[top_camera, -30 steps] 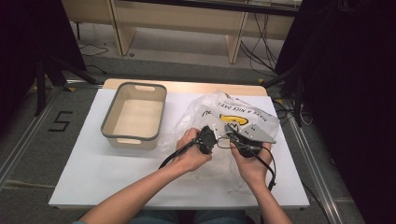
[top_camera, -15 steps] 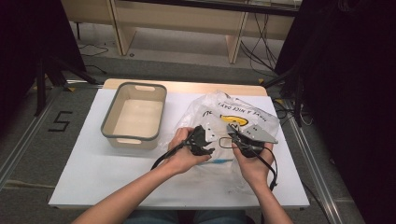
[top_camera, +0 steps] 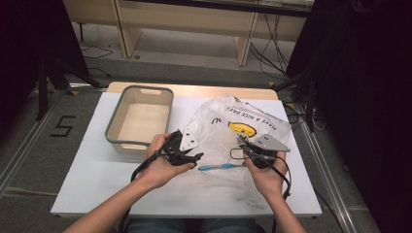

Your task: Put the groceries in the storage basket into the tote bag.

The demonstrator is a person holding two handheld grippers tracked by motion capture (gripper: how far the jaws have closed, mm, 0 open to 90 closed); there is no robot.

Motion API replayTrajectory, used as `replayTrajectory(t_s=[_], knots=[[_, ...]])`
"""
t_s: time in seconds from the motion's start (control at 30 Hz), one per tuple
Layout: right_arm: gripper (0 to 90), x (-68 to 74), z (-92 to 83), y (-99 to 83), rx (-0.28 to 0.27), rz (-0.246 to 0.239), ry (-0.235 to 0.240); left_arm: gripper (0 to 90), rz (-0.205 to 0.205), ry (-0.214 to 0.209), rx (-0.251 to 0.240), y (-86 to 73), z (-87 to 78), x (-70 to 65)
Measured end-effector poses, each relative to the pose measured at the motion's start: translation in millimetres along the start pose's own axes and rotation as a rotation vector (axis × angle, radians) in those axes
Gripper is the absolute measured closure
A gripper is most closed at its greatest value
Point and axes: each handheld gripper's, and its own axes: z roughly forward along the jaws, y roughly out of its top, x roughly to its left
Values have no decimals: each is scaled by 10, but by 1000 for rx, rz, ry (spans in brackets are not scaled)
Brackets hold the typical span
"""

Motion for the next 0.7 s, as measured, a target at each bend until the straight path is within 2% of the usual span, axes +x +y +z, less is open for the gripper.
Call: replayTrajectory(t_s=[0.13,0.3,0.37,0.53,0.7], knots=[[900,-16,-18,-57,50,-8,46,449,-15,21,25,-99,-34,73],[900,-8,-11,-162,130,-25,123,434,-41,36,85,-257,20,150],[900,0,4,-201,168,-32,155,419,-38,40,101,-305,48,154],[896,37,33,-288,240,-44,233,418,-29,27,149,-384,103,164],[879,54,77,-367,349,-69,305,434,-27,10,201,-462,155,148]])
